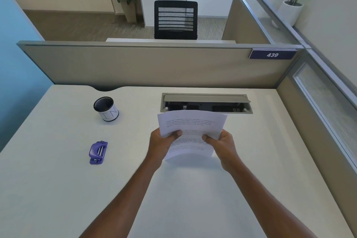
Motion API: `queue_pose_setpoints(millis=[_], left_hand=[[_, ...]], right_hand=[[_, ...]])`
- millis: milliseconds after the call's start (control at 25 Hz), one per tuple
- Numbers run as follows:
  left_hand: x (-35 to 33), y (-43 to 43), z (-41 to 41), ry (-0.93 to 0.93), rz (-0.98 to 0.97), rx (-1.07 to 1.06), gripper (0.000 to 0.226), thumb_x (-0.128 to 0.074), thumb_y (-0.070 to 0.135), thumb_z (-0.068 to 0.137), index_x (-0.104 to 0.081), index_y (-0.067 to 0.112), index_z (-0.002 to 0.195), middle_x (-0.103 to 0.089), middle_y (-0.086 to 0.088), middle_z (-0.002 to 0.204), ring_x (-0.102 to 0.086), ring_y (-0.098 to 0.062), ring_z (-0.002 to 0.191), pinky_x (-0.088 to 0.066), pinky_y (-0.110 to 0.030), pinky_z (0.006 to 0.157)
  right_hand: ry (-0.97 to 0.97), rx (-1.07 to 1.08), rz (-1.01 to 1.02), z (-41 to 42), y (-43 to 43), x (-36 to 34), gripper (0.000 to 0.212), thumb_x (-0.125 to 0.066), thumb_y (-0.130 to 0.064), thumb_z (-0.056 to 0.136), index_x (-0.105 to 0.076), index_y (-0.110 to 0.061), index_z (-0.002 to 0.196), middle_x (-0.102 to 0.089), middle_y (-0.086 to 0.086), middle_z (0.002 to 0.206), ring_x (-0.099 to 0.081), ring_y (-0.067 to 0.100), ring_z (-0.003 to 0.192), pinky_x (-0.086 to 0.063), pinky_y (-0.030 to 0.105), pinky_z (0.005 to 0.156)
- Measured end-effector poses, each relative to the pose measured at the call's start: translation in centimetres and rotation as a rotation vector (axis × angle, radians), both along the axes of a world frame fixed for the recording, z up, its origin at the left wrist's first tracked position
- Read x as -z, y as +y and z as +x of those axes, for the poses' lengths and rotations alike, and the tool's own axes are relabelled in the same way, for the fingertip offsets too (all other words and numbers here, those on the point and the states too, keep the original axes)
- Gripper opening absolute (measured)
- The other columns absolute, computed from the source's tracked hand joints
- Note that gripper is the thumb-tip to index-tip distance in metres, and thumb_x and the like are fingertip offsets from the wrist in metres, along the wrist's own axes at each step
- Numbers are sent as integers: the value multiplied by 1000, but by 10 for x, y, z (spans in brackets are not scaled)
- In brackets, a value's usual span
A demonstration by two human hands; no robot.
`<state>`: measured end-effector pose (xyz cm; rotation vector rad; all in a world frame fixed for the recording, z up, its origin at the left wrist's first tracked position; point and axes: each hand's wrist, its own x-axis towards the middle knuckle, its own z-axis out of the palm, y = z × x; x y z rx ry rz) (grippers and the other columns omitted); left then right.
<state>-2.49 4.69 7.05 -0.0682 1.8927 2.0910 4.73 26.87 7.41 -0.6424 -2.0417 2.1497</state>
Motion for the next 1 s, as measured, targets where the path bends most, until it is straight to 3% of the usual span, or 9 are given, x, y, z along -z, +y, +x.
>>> queue_pose_setpoints(millis=[160, 280, 360, 480, 560, 680, 880, 1000], left_hand=[[1, -1, -4, -21, 38, -43, 31, -94, 35, 77, -85, 34, 107, -87, 3, 108, -84, -20, 97, -64, -23, 71], [-3, -9, -13, -69, 155, -124, 33, -96, 31, 80, -85, 28, 112, -86, -4, 117, -83, -27, 107, -66, -39, 82], [-6, -16, -19, -138, 319, -166, 38, -91, 21, 89, -81, 22, 125, -84, -8, 127, -81, -32, 115, -68, -47, 87], [-6, -17, -21, -238, 478, -216, 42, -81, 12, 97, -73, 21, 138, -81, -7, 133, -80, -31, 120, -69, -50, 83], [-5, -11, -19, -318, 529, -245, 49, -83, 15, 92, -72, 22, 139, -80, -10, 136, -78, -33, 123, -69, -50, 79], [-2, -2, -13, -417, 567, -263, 69, -83, 23, 87, -63, 16, 153, -73, -17, 145, -69, -40, 135, -69, -52, 81], [7, -9, -13, -418, 559, -290, 55, -77, 15, 100, -63, 15, 153, -74, -17, 144, -71, -39, 133, -68, -56, 91], [4, -33, -29, -354, 557, -309, 51, -79, 14, 97, -68, 11, 146, -77, -13, 139, -75, -33, 125, -70, -49, 88]], right_hand=[[-47, -37, 1, 4, 6, 11, 28, -80, -5, 97, -82, -28, 114, -86, -8, 112, -81, 22, 104, -67, 27, 84], [-94, -69, -11, 10, 20, 19, 20, -77, -9, 100, -80, -20, 117, -87, -3, 111, -81, 25, 109, -66, 23, 84], [-128, -53, -50, 14, 27, 23, 19, -76, -9, 100, -79, -16, 118, -87, 2, 112, -81, 29, 110, -67, 35, 95], [-107, 2, -266, 16, 26, 25, 17, -73, -5, 101, -77, -6, 118, -83, 17, 123, -78, 40, 117, -63, 47, 107], [-68, 20, -435, 14, 15, 21, 22, -71, -3, 102, -74, -4, 123, -80, 20, 130, -77, 40, 121, -65, 46, 102], [-44, 33, -507, 6, -6, 16, 31, -71, 0, 100, -74, -8, 130, -81, 12, 129, -80, 31, 114, -67, 49, 97], [-39, 94, -457, -4, -12, 10, 29, -73, 2, 99, -76, -7, 126, -83, 10, 125, -82, 30, 109, -69, 47, 91], [-27, 78, -392, -4, 4, 8, 26, -72, 3, 99, -77, -8, 122, -84, 10, 122, -83, 31, 106, -70, 44, 85]])
